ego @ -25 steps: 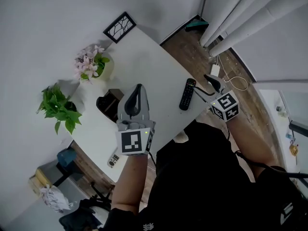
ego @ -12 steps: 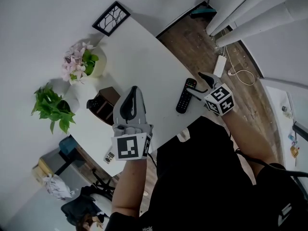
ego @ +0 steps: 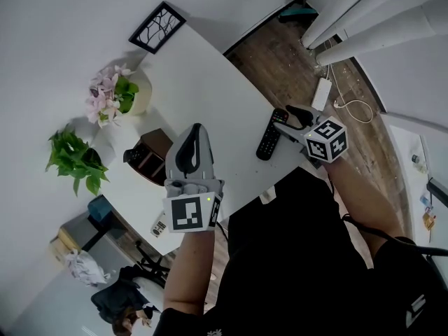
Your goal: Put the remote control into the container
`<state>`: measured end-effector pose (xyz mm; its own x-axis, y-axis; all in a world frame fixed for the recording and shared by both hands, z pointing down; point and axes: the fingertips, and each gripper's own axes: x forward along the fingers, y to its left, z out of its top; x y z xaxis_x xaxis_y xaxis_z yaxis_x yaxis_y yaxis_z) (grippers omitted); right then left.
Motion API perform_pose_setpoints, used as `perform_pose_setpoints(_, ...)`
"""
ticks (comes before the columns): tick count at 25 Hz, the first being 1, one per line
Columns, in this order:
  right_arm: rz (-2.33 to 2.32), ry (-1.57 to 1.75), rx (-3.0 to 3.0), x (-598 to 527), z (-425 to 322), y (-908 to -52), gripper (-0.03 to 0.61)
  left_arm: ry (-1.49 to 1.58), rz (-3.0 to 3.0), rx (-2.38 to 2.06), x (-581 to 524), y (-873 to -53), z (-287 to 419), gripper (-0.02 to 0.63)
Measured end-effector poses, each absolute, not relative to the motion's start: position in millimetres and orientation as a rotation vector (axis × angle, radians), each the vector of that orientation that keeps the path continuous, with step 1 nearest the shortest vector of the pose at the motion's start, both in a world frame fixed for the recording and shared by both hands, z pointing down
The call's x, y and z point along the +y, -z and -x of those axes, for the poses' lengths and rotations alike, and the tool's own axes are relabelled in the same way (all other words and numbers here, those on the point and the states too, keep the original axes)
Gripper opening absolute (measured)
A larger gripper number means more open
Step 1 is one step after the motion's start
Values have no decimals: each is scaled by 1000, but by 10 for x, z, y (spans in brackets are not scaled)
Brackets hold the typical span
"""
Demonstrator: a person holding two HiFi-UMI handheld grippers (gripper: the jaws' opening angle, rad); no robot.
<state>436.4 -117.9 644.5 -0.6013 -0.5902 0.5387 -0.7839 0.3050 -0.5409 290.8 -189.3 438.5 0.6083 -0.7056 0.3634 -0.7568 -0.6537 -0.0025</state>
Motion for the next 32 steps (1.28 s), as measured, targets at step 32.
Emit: perform_pose_setpoints(32,-1217,-1162,-2502,-1339,-3704,-5699,62,-411,-2635,-1366,-1775,-3977,-2085,2)
